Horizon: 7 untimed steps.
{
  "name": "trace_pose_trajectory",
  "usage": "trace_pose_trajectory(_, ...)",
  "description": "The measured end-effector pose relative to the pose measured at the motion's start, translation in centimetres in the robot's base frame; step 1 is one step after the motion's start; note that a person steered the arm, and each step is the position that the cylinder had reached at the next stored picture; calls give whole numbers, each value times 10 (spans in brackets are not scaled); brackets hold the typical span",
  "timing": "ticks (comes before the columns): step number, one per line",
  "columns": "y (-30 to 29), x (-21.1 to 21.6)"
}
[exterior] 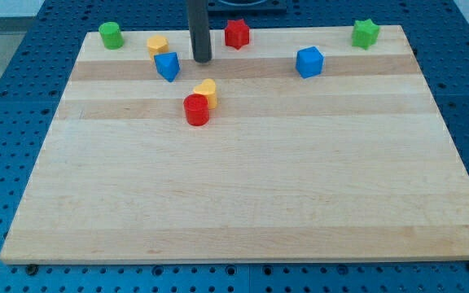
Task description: Put the yellow hexagon at the center left of the board
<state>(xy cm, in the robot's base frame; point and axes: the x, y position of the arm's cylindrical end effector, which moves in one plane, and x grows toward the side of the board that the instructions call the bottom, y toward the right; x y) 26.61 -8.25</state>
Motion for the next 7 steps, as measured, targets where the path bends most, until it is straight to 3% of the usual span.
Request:
trace_pose_trajectory(5,-20,-61)
trace_pose_trajectory(7,-68,-64)
